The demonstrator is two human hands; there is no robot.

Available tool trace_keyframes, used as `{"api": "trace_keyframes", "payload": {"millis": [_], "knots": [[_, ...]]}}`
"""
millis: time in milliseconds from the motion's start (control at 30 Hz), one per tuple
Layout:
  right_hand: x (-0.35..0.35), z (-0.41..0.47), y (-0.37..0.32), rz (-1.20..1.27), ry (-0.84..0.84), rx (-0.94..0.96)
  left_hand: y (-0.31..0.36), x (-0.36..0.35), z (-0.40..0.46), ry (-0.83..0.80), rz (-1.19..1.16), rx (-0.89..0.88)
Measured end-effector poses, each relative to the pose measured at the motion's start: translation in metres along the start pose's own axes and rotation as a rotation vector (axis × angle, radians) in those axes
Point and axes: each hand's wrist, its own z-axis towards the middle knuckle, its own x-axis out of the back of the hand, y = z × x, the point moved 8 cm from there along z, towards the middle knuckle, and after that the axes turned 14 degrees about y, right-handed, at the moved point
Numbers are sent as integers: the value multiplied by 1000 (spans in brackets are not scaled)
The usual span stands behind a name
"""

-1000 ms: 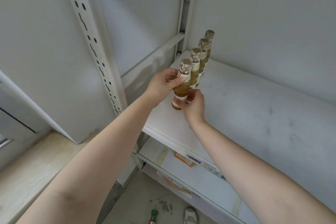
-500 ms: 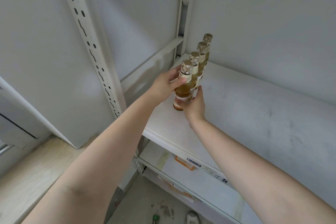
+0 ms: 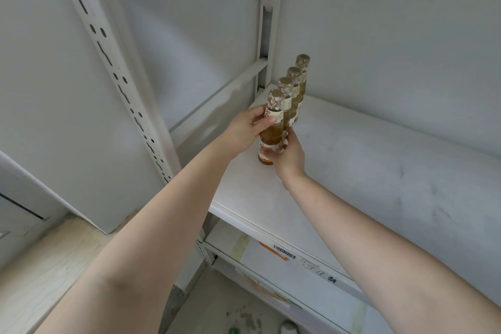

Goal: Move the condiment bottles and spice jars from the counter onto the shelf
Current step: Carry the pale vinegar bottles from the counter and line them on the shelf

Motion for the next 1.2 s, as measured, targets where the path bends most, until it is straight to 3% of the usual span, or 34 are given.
{"api": "trace_keyframes", "payload": {"millis": [933,1200], "knots": [[-8,5,24,-60,80,-115,-8,10,-2,75,31,44],[16,-11,23,-135,58,-150,-8,27,-27,138,168,75]]}}
